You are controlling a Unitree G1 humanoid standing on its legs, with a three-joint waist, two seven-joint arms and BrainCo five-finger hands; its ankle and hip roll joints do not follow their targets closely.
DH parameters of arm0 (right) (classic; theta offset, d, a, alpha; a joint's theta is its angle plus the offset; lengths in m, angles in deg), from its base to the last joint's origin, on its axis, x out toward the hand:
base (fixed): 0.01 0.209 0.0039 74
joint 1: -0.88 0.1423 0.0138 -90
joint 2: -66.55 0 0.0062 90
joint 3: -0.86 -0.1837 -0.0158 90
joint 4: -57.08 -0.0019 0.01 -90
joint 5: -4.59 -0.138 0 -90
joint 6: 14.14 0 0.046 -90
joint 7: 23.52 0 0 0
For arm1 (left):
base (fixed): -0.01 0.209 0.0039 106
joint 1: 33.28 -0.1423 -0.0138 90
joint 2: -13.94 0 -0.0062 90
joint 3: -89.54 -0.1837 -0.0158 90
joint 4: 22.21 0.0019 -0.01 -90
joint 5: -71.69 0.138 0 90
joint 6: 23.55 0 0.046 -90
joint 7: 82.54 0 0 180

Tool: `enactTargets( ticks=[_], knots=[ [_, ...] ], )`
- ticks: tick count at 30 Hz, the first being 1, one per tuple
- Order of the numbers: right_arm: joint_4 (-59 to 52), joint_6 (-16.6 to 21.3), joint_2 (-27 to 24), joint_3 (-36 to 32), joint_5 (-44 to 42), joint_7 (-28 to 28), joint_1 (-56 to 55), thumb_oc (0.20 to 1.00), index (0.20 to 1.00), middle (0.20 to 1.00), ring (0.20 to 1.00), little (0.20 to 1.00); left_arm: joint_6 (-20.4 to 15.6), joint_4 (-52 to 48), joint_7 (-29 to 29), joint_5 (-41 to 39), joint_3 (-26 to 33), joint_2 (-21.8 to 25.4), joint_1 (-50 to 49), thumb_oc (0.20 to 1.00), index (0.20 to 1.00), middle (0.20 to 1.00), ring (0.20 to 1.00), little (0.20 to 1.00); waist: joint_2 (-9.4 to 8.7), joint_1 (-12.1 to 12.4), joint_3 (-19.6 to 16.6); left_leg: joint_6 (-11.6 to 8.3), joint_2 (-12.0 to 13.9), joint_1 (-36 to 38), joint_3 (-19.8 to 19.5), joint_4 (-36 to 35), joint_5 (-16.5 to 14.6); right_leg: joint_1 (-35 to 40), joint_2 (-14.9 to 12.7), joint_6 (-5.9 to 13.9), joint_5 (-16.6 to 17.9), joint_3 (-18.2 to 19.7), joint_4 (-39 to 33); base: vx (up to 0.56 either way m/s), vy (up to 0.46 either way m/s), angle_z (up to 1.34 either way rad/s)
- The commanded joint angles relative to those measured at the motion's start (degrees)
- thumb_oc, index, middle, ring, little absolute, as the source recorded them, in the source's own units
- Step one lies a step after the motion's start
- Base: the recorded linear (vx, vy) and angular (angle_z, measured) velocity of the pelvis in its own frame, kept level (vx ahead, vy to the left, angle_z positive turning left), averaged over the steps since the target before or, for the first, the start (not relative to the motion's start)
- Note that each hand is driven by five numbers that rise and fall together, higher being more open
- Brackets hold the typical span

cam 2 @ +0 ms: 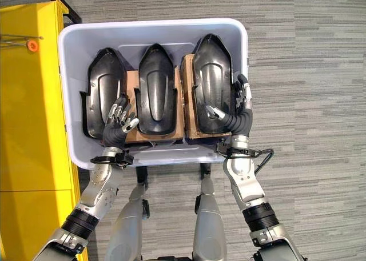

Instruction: Move parts from the plastic box to the shelf.

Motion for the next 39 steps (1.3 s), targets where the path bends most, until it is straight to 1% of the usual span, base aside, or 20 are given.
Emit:
enactTargets(
  ticks=[1,3,7,8,10,17,19,23,29,39],
  knots=[
    [-1.6,3.5,-0.9,-2.3,1.7,-2.1,2.8,1.0,1.0,1.0,1.0,1.0,-3.7,-4.6,-0.5,0.5,1.6,0.9,2.0,1.0,1.0,1.0,1.0,1.0,-1.65,0.9,0.3,0.47,-0.1,-2.7,-0.5,5.1,-0.1,3.5,-0.4,1.06,-0.8,0.0,3.5,-0.04,-0.007,0.01],
    [-1.8,3.4,-0.8,-2.4,2.0,-2.4,3.3,1.0,1.0,1.0,1.0,1.0,-3.7,-4.9,-0.6,0.6,1.6,0.9,2.0,1.0,1.0,1.0,1.0,1.0,-1.59,1.0,0.6,0.59,-0.2,-3.6,-0.8,4.9,0.4,2.9,-0.5,1.06,-0.6,-0.3,3.4,-0.01,-0.002,-0.02],
    [-0.6,3.1,-0.9,-2.1,2.4,-2.8,4.2,1.0,1.0,1.0,1.0,1.0,-3.6,-5.3,-0.6,0.7,1.2,0.9,2.0,1.0,1.0,1.0,1.0,1.0,-1.37,1.3,1.3,0.67,-0.4,-4.7,-1.2,5.2,0.1,2.2,-0.4,1.01,-0.9,-0.6,3.8,0.0,-0.003,0.06],
    [1.5,2.7,-0.7,-1.2,2.5,-3.1,5.4,1.0,1.0,1.0,1.0,1.0,-3.6,-5.4,-0.7,0.7,0.9,0.9,2.2,1.0,1.0,1.0,1.0,1.0,-1.25,1.6,1.5,0.74,-0.6,-5.4,-1.6,5.3,0.2,1.8,-0.5,1.02,-0.9,-0.9,3.8,0.0,0.0,0.11],
    [2.3,2.6,-0.6,-0.8,2.4,-3.1,5.9,1.0,1.0,1.0,1.0,1.0,-3.6,-5.3,-0.7,0.6,0.8,0.8,2.3,1.0,1.0,1.0,1.0,1.0,-1.18,1.7,1.6,0.77,-0.7,-5.6,-1.7,5.2,0.2,1.7,-0.5,1.01,-0.9,-1.0,3.8,0.0,0.001,0.07],
    [5.4,1.7,-0.2,1.8,1.7,-2.2,8.8,1.0,1.0,1.0,1.0,1.0,-3.7,-5.7,-0.7,0.3,0.5,0.7,2.6,1.0,1.0,1.0,1.0,1.0,-0.92,2.5,2.0,1.01,-1.4,-7.3,-2.6,5.7,0.3,1.0,-0.8,0.93,-0.9,-1.6,3.9,0.0,-0.004,0.05],
    [7.4,1.3,-0.2,2.8,1.7,-2.1,10.1,1.0,1.0,1.0,1.0,1.0,-3.7,-5.9,-0.7,0.1,0.3,0.7,2.8,1.0,1.0,1.0,1.0,1.0,-0.83,3.0,2.1,1.18,-2.0,-8.2,-3.2,5.8,0.3,0.7,-0.8,0.96,-1.0,-2.0,3.9,0.01,-0.005,0.13],
    [8.4,1.0,-0.1,3.3,1.9,-2.0,10.7,1.0,1.0,1.0,1.0,1.0,-3.7,-5.8,-0.8,0.1,0.3,0.7,3.0,1.0,1.0,1.0,1.0,1.0,-0.78,3.4,2.2,1.3,-2.2,-8.5,-3.5,5.9,0.3,0.6,-0.9,0.94,-1.2,-2.2,4.0,0.01,0.0,0.08],
    [8.5,0.7,0.1,4.1,1.8,-1.1,10.7,1.0,1.0,1.0,1.0,1.0,-3.6,-5.9,-0.7,0.0,0.1,0.5,3.0,1.0,1.0,1.0,1.0,1.0,-0.76,3.5,2.2,1.44,-2.4,-8.7,-3.8,5.9,0.2,0.6,-0.9,0.96,-1.3,-2.4,3.9,0.0,0.002,0.04],
    [7.8,0.1,0.7,7.7,1.6,2.1,11.3,1.0,1.0,1.0,1.0,1.0,-3.6,-5.9,-0.6,0.1,0.4,0.4,3.0,1.0,1.0,1.0,1.0,1.0,-1.07,3.9,2.3,1.73,-2.8,-9.1,-4.2,5.8,0.1,0.6,-0.9,0.91,-1.7,-2.3,3.9,0.0,0.0,0.0]
  ],
)
